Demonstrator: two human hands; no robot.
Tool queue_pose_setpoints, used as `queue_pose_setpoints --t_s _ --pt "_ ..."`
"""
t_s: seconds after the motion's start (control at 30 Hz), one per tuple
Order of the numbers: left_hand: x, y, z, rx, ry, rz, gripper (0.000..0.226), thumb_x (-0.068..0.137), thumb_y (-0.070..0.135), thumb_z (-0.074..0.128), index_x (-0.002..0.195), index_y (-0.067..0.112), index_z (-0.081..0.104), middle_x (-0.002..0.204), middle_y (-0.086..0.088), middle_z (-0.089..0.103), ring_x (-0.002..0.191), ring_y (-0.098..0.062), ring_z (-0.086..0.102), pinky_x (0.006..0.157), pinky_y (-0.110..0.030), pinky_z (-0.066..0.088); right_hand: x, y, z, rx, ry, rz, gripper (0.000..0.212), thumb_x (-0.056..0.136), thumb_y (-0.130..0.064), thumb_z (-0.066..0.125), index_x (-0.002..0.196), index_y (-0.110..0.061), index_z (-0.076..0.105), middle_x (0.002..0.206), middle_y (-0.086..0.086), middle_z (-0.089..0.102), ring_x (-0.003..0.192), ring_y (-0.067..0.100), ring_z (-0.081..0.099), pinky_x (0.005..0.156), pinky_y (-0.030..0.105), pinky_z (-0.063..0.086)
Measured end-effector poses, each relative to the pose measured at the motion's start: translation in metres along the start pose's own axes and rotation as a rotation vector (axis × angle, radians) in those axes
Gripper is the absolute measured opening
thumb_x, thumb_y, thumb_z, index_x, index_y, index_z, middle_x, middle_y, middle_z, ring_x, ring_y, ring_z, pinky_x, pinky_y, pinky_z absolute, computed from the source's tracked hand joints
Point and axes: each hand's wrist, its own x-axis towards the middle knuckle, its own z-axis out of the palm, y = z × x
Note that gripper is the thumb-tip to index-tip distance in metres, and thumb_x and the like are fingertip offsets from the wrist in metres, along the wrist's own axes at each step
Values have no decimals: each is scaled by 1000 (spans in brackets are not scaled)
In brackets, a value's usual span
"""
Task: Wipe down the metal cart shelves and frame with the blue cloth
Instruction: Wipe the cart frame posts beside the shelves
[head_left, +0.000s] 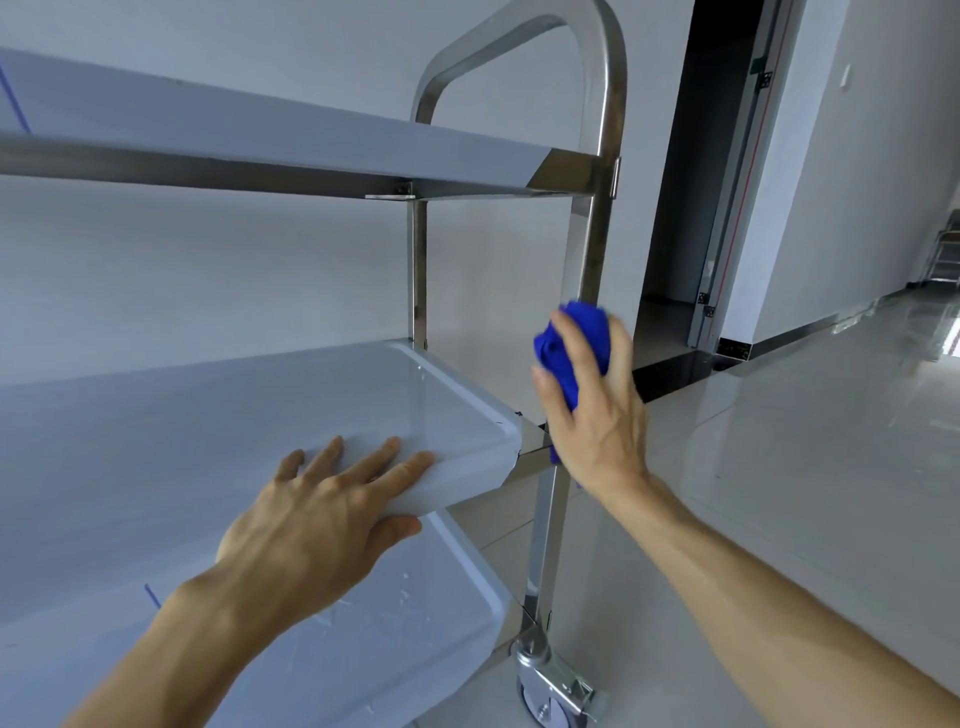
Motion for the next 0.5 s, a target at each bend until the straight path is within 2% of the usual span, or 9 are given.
queue_pose_setpoints --t_s 0.07,0.13,0.23,0.33,0.4,0.5 --pt "1 -2 1 0 0 -4 60 92 63 25 140 37 49 131 7 64 104 -36 69 76 -51 60 -12 7 2 -14 -76 -20 48 96 -44 49 142 -43 37 150 6 31 125 29 51 75 48 61" --pt "1 -3 2 -4 -5 -11 61 93 64 23 141 37 49 132 8 64 105 -36 69 76 -51 60 0 6 2 -17 -70 -19 49 94 -40 55 141 -44 38 147 6 33 123 29 52 73 50 60" --pt "0 -4 7 14 18 -14 60 93 64 24 141 37 49 132 8 64 105 -35 69 76 -50 60 49 -11 -3 -4 56 -10 48 96 -39 57 141 -41 43 147 8 35 123 29 52 76 47 59" --pt "-1 -6 8 10 37 -2 61 93 64 24 142 37 48 134 9 61 108 -34 68 79 -50 59 91 -25 -9 -37 182 10 43 94 -37 59 137 -36 51 145 8 40 117 26 55 70 38 57" --pt "-2 -7 8 25 64 2 60 93 64 25 142 36 48 134 9 62 107 -33 69 78 -50 60 88 -27 -4 -40 199 -5 43 93 -35 60 136 -35 53 145 9 40 117 25 54 70 36 57" --pt "-3 -9 8 26 83 15 59 93 62 27 141 35 50 134 8 62 106 -34 69 76 -50 60 38 -14 8 -33 127 -19 46 92 -30 63 136 -37 52 149 10 36 123 28 50 74 43 59"
